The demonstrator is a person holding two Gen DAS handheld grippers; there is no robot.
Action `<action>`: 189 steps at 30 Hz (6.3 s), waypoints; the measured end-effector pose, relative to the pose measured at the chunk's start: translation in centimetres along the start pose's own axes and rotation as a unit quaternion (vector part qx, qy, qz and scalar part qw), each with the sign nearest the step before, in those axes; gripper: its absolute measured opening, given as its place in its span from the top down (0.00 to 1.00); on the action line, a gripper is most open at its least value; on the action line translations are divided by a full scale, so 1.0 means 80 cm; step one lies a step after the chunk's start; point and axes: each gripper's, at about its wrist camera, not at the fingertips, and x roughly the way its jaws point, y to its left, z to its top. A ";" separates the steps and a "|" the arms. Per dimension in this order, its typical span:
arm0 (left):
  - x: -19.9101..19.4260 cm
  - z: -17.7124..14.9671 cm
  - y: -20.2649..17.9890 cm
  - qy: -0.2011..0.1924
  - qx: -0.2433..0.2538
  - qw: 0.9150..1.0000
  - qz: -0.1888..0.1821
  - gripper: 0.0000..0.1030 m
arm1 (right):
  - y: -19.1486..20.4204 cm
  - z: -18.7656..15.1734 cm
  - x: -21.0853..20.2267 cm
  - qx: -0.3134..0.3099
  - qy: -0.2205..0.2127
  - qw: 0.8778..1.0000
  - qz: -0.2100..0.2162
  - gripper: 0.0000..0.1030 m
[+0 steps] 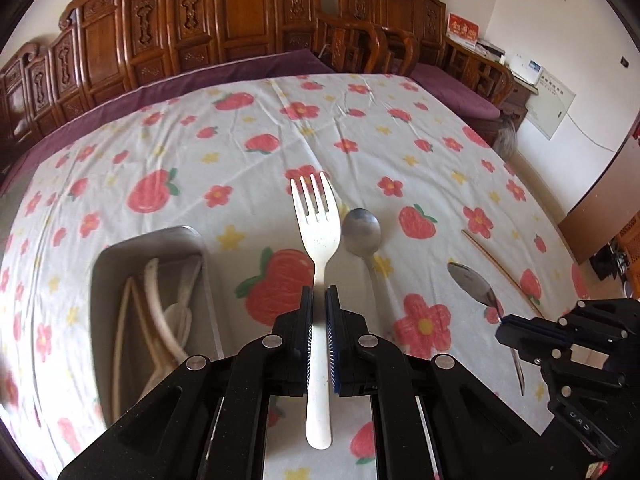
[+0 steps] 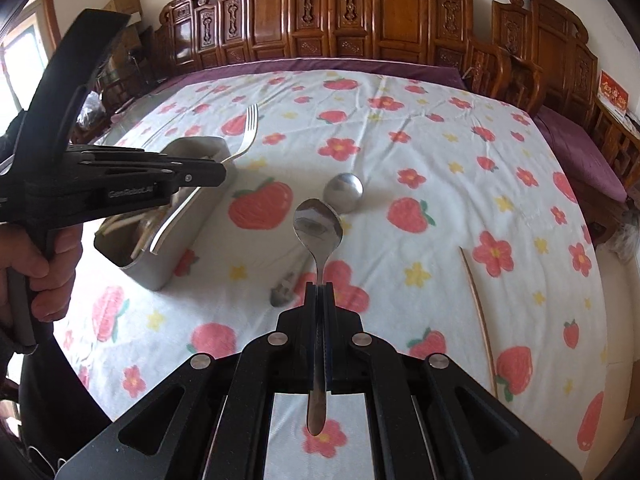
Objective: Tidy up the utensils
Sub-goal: 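Carry the white-handled fork over the tray with the left gripper while the right carries the spoon, then lower the steel spoon into the tray and open the right gripper while the left releases the fork, then grasp the wooden chopstick on the sheet with the right gripper, then grasp the last steel spoon with the left gripper while the right lifts the chopstick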
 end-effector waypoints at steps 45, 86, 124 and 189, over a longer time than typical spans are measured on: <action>-0.059 -0.069 0.145 -0.041 -0.075 0.995 0.051 0.67 | 0.145 0.066 0.041 -0.055 0.010 0.997 0.056 0.96; -0.128 -0.106 0.197 -0.090 -0.087 0.988 0.093 0.07 | 0.225 0.119 0.121 -0.062 0.012 0.994 0.091 0.95; -0.049 -0.073 -0.049 -0.045 0.046 0.997 0.033 0.07 | -0.147 -0.056 0.036 0.018 0.051 0.996 -0.075 0.70; 0.085 0.031 -0.097 0.050 0.050 0.997 0.033 0.95 | -0.156 -0.034 -0.017 0.005 0.021 0.999 -0.034 0.94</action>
